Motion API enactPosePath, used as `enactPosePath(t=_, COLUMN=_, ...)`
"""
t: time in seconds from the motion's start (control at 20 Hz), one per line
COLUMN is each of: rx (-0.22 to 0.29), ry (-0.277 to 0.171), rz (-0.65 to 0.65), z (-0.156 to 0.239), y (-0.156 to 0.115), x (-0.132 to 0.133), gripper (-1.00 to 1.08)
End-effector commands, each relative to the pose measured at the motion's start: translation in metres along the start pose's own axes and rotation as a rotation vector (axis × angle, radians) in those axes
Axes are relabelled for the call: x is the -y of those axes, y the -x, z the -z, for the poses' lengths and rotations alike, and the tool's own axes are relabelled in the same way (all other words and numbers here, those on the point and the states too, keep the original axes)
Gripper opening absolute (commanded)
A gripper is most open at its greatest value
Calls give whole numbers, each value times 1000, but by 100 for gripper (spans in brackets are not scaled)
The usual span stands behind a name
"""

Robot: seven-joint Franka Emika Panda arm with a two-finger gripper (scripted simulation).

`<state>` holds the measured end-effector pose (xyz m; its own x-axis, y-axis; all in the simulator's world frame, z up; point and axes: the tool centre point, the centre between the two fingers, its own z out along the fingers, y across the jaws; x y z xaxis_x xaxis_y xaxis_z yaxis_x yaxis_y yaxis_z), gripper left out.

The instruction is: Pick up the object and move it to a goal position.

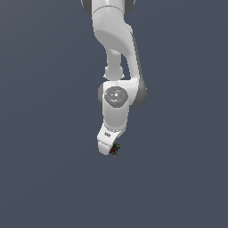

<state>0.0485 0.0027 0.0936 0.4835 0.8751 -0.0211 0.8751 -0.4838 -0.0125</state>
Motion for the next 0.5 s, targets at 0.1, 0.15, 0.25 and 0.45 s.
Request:
enactPosePath(t=0.1, rx=-8, ry=6, rz=100, z=-6, y=0, x=-8, gripper=100)
enactPosePath(t=0.15, rx=-10, ry=7, rz=118, z=-7, y=0, x=-9, gripper=100)
enactPosePath(t=0.25, rx=-13, ry=9, rz=149, z=-9, y=0, x=-12, gripper=100)
enactPosePath(t=0.45, rx=-17, ry=13, rz=197, z=-12, y=0, x=-15, gripper=100)
